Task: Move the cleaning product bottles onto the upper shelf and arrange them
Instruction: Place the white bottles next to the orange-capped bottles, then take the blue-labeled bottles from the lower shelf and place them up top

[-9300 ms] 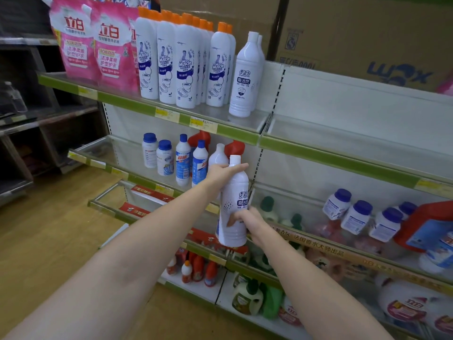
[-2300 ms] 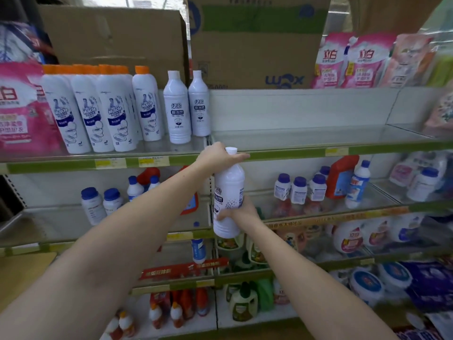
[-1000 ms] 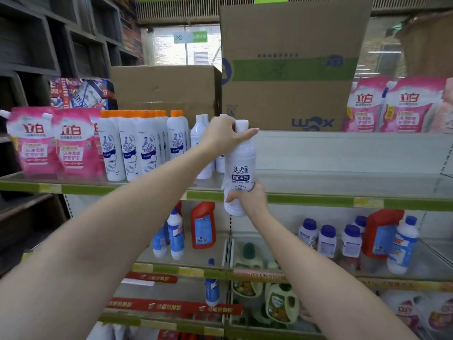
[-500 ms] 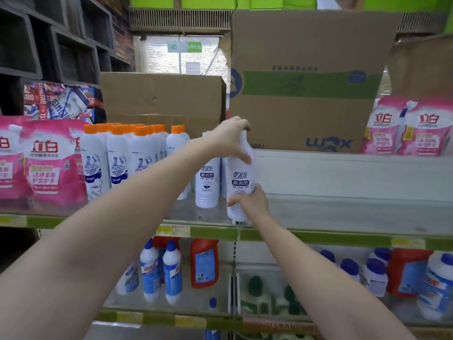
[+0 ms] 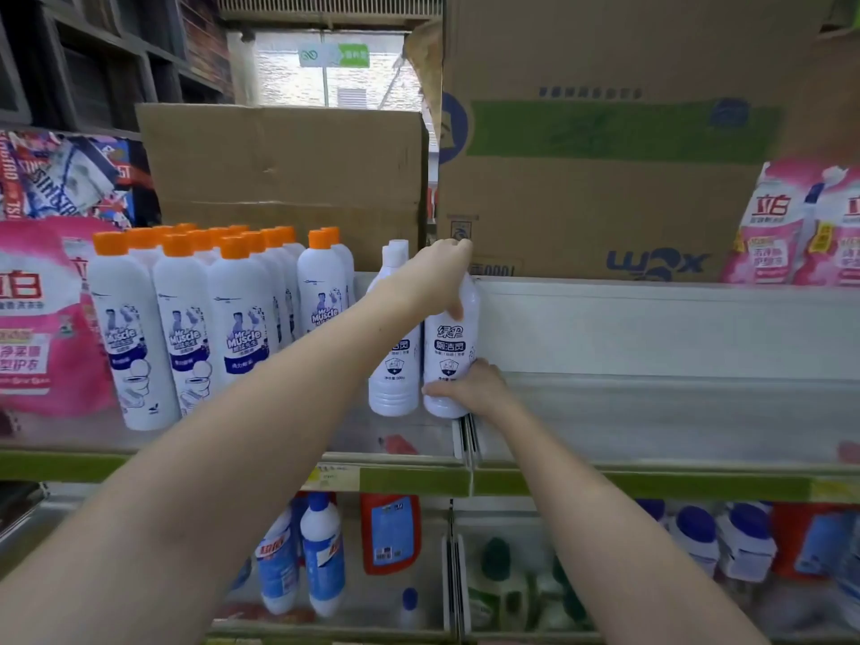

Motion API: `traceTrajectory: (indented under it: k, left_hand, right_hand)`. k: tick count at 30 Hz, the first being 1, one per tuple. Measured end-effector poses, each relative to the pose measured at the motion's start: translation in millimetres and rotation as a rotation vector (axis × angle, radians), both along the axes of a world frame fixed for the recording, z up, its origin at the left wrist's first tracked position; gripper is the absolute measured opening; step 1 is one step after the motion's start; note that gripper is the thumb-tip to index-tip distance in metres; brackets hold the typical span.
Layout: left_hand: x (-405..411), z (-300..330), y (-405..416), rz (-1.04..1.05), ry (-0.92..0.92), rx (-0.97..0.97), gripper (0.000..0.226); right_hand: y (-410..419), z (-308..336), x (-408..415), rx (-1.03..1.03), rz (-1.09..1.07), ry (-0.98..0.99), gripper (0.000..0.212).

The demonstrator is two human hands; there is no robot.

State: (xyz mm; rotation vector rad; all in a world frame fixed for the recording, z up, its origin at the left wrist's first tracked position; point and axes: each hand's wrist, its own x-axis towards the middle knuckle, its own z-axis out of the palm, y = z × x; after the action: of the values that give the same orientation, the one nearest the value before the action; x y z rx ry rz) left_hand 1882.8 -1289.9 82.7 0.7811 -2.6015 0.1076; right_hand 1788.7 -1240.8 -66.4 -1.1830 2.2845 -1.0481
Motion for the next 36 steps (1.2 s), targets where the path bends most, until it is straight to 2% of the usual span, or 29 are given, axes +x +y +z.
traceTrajectory:
  k: [2,8,12,18,22,25,28,31,34,36]
  left_hand:
    - [-4,1,-5,0.018,-0.009,-0.017,0.079]
    - [-10,-2,-10,0.045,0.004,-0.006,0.076]
    - [-6,-14,-4,0.049,0.04,0.021,0.088]
    - [5,-43,18,0.095,0.108,-0.204,0.083]
    - [16,-57,38,0.07,0.129,-0.213,0.048]
    - [23,-69,59,0.086,0.143,-0.195,0.031]
    - [35,-85,78,0.106,0.11,-0.133,0.015]
    - [53,-108,101,0.156,0.012,-0.084,0.016]
    - [78,-147,121,0.226,0.005,0.001,0.013]
    - [95,-180,129,0.27,-0.008,0.08,0.014]
  right_hand:
    - [-6,-2,-3,-0.013,-0.006,-0.012,0.102]
    - [-11,-9,-9,-0.019,-0.023,-0.02,0.098]
    - [-5,-15,3,-0.052,-0.035,-0.026,0.098]
    - [25,-24,28,-0.176,-0.043,-0.057,0.072]
    - [48,-19,31,-0.21,-0.035,-0.072,0.054]
    - [74,-17,32,-0.288,-0.011,-0.042,0.011]
    - [101,-20,38,-0.358,0.003,-0.01,0.023]
    - [127,-29,47,-0.382,0.033,0.06,0.02]
    - [148,-52,55,-0.327,0.093,0.085,0.01]
    - [160,-75,61,-0.263,0.144,0.085,0.011]
